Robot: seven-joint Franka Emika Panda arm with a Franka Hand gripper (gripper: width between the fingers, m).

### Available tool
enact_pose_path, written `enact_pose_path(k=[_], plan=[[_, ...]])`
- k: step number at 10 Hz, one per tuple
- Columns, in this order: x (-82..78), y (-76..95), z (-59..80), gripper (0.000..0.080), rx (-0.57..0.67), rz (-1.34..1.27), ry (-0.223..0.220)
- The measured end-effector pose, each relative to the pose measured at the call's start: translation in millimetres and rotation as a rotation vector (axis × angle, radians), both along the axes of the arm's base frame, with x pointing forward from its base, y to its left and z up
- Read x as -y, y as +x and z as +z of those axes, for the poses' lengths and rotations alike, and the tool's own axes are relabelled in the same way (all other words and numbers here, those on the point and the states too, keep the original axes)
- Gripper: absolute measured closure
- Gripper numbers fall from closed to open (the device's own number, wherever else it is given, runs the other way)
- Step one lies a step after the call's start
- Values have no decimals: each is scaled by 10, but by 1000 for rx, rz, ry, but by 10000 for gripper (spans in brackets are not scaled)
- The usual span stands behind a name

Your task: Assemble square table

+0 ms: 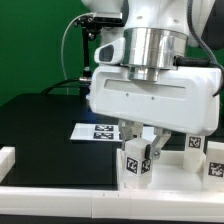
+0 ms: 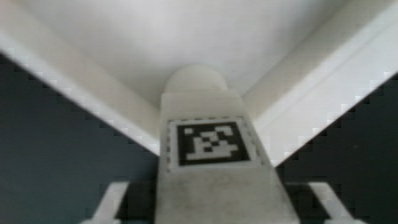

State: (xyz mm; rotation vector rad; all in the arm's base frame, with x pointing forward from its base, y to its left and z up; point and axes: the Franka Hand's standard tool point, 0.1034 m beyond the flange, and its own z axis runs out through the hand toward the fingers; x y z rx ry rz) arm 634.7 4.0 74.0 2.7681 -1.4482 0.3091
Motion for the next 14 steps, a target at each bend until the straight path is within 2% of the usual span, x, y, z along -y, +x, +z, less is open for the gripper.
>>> enact_pose_path(k=[2,4,6,7,9,10,11,12,13,14], plan=[[30,-5,-2,509,-10,-260,77],[-22,-8,-4,509,-11,-608,179],[-11,1,0,509,-2,-803,254],[-19,5,-2,509,4,-915,278],[-12,6,-8,509,9,-1012,292],[-15,5,-9,443,9,-1005,291],[-15,5,-9,260,9,-994,290],[-9,13,-1,260,5,-847,259],[-11,30,15,172,4,-715,241],[-8,34,24,156,0,-529,215]])
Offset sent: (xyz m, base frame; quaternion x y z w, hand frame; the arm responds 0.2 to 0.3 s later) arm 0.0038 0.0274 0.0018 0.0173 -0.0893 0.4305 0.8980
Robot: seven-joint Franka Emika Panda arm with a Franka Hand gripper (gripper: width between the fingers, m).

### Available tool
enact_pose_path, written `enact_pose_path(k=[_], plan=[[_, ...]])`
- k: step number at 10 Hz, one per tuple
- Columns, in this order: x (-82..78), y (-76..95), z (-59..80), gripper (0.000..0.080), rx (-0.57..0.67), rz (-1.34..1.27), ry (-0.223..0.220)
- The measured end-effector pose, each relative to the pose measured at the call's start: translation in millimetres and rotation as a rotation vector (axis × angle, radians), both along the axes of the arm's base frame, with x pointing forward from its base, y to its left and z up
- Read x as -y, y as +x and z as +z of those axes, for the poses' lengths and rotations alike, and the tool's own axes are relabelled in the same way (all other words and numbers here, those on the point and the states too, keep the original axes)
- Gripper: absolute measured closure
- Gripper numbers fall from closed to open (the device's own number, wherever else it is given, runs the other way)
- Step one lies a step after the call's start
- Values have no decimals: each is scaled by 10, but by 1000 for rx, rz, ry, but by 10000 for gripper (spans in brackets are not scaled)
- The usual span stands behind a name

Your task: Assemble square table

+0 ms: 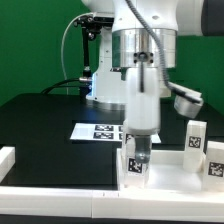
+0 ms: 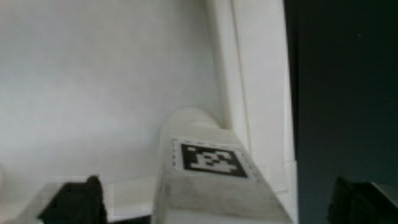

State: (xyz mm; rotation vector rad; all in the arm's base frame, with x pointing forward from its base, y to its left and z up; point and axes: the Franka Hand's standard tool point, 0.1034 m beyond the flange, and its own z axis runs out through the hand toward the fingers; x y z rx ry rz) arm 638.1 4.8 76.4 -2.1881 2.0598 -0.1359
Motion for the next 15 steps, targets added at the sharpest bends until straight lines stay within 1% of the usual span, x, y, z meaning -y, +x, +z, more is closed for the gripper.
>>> enact_pose_path(k=[1,4,6,7,8,9,10,11,12,13,15], plan=[[6,-1,-5,156,6,111,-20],[26,-2,-8,151,10,305,-56],[54,-18,-37,151,5,675,-121],[42,-30,-40,151,-13,799,-132],[49,-8,-25,151,1,866,-168],[51,-12,-32,151,0,843,-167],[58,-13,-34,284,-1,832,-166],[60,-13,-36,284,-1,819,-164],[59,-15,-39,423,-3,746,-153],[70,-16,-38,515,-5,687,-145],[85,-23,-24,515,-32,419,-99]])
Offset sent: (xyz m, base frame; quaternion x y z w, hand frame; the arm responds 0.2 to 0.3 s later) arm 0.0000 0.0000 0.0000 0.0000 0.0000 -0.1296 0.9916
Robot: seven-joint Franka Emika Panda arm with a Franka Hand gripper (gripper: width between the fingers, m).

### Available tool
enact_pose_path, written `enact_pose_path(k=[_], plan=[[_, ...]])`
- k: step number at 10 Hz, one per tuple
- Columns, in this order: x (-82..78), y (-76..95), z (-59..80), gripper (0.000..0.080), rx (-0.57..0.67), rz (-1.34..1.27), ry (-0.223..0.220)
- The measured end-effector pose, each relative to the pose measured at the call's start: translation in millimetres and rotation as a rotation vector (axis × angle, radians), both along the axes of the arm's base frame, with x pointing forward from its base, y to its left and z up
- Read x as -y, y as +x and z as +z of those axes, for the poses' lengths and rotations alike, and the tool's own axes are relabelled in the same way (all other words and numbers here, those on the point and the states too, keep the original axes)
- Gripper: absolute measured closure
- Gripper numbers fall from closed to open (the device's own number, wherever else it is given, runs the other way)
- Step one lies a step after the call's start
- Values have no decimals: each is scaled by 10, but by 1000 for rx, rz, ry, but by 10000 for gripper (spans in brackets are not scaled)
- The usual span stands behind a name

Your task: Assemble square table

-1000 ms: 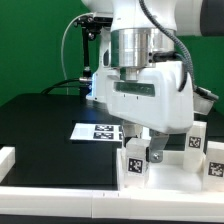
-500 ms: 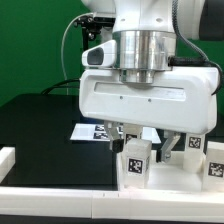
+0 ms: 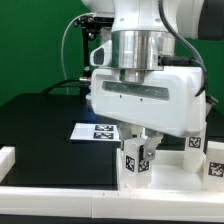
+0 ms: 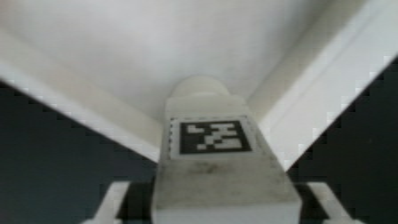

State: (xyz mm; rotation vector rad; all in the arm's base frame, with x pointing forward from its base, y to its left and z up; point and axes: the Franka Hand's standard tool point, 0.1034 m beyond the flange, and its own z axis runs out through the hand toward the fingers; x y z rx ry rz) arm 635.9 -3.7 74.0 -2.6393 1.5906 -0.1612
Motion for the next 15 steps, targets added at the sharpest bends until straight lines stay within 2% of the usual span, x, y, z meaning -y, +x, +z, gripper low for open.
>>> enact_pose_path(k=[1,3,7,11,12,13,14,15], plan=[[18,-6,3,515,-5,-127,20],[-41,-38,-13,515,-25,-436,60],[-26,-13,-10,515,4,-885,144],[-9,-29,-18,514,-3,-992,155],[-11,-29,-19,412,-3,-991,155],[-11,-28,-17,273,-3,-987,154],[-16,-28,2,189,-6,-967,154],[-12,-2,89,189,1,-923,160]])
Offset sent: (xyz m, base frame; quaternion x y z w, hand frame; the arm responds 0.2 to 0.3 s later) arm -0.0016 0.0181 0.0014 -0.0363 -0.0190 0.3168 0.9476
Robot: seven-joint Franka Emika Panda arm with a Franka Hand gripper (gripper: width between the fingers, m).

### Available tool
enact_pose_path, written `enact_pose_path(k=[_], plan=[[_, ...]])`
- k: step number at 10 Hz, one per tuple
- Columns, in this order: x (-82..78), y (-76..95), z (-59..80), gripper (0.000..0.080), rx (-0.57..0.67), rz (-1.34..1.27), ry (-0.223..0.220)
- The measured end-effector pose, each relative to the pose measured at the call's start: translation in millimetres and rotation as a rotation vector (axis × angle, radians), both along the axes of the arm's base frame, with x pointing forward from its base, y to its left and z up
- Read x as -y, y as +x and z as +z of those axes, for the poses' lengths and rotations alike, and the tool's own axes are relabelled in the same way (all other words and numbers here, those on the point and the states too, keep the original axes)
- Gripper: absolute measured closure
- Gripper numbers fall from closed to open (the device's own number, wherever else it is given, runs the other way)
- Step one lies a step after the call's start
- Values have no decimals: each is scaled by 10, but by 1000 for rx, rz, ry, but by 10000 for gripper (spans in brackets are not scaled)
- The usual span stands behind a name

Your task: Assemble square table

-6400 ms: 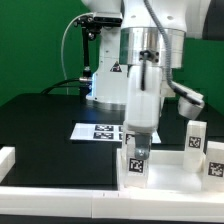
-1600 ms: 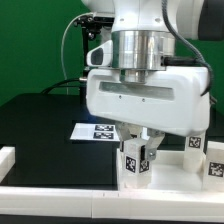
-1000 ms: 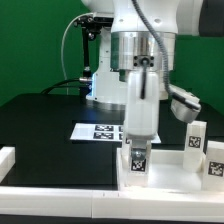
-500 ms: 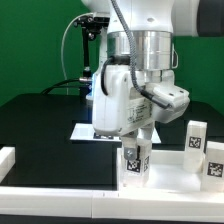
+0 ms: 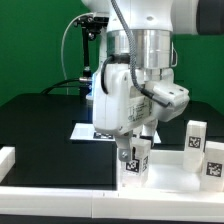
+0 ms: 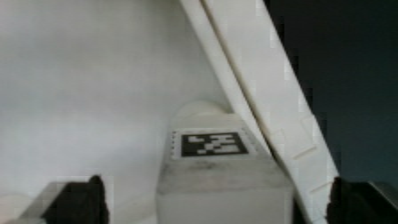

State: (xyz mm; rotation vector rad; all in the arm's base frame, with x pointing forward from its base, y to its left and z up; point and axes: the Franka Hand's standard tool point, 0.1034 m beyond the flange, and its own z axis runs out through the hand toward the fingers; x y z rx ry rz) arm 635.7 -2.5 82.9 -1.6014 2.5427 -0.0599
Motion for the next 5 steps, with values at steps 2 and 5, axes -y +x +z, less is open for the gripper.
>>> enact_pose_path(k=[2,5], plan=[[16,41,257,151,37,61,7],[27,51,274,150,41,61,6]])
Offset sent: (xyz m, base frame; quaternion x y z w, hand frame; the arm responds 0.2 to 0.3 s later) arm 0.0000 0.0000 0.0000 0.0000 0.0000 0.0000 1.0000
